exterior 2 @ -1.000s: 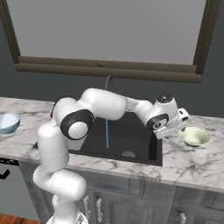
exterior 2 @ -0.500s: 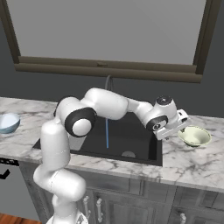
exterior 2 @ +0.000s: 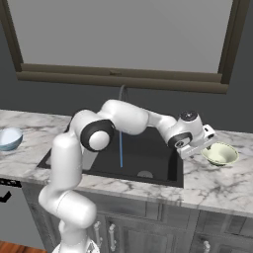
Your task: Rinse each bowl for a few seconds and place them down in the sink or on the counter.
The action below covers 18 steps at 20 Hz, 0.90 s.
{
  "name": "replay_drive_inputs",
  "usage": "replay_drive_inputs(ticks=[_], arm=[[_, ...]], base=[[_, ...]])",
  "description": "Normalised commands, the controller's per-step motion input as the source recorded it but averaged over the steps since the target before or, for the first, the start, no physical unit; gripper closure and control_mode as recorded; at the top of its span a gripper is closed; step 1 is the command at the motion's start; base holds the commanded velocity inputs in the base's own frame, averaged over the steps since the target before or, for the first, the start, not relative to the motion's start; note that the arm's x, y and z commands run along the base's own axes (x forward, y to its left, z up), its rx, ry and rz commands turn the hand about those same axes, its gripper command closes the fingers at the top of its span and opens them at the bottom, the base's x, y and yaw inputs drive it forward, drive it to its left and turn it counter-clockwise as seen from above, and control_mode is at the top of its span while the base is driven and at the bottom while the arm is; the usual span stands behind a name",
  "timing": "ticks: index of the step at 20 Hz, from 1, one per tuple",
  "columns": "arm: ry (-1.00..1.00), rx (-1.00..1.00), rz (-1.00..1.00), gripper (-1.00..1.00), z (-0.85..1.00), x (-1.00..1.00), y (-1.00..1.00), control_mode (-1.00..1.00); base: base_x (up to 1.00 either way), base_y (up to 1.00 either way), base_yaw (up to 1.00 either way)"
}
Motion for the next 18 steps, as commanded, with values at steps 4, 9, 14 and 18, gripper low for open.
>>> replay_drive_inputs(ticks=[4, 9, 14, 18], arm=[[0.00, 0.00, 0.03, -1.00, -0.08, 0.15, -0.16, -1.00], [0.01, 0.00, 0.03, -1.00, -0.10, 0.14, -0.16, -1.00], [0.01, 0.00, 0.02, -1.00, -0.20, 0.10, -0.10, -1.00], [0.01, 0.00, 0.02, -1.00, -0.23, 0.11, -0.11, -1.00]], base=[[0.00, 0.00, 0.00], [0.00, 0.00, 0.00], [0.00, 0.00, 0.00], [0.00, 0.00, 0.00]])
